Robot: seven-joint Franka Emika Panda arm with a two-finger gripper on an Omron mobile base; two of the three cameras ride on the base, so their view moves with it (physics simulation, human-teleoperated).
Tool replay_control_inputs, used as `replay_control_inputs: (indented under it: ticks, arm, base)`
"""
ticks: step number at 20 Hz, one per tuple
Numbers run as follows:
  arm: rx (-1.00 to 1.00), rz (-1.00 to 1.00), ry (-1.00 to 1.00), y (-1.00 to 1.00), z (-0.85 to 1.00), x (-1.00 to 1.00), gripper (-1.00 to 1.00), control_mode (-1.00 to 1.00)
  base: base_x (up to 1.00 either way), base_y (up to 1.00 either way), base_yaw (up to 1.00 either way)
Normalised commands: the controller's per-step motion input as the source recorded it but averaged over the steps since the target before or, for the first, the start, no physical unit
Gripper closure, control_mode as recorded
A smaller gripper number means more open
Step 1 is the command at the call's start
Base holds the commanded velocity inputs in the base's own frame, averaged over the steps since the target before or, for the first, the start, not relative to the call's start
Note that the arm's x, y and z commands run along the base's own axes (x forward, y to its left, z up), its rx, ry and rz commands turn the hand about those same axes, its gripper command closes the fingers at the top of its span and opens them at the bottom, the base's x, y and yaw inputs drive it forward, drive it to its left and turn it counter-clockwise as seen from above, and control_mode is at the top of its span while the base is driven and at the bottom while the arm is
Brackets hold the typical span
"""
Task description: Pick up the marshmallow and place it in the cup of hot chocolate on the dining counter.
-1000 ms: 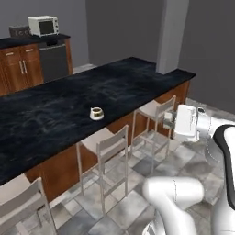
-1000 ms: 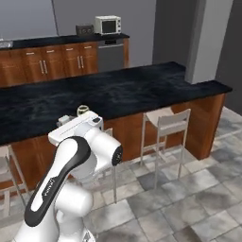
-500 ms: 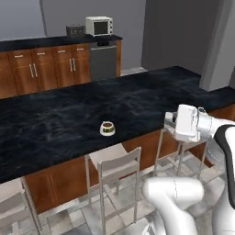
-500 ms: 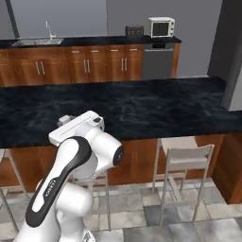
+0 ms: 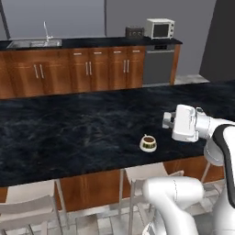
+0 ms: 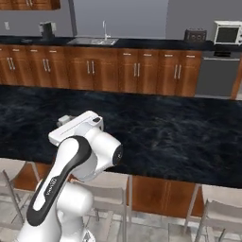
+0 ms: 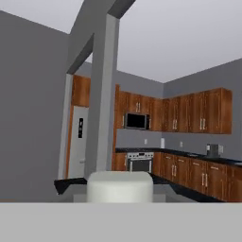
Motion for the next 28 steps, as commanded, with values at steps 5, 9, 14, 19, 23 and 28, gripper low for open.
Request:
replay_control_inputs:
  ticks: [5, 9, 14, 19, 23, 28]
  arm:
    - [0.0, 0.0, 0.0, 0.0, 0.0, 0.0, 1.0, 1.0]
    - [0.0, 0.0, 0.0, 0.0, 0.0, 0.0, 1.0, 1.0]
    - [0.0, 0.0, 0.0, 0.0, 0.0, 0.0, 1.0, 1.0]
    - [0.0, 0.0, 0.0, 0.0, 0.0, 0.0, 1.0, 1.0]
    - [0.02, 0.03, 0.05, -0.35, -0.06, 0.26, 1.0, -1.0]
    - [0.01, 0.14, 0.09, -0.69, -0.2, 0.41, 1.0, -1.0]
  base:
    - [0.44, -0.39, 0.39]
    - [0.46, -0.54, 0.21]
    - [0.47, -0.29, 0.17]
    - [0.28, -0.2, 0.0]
    - [0.24, -0.25, 0.0]
    - [0.0, 0.0, 0.0]
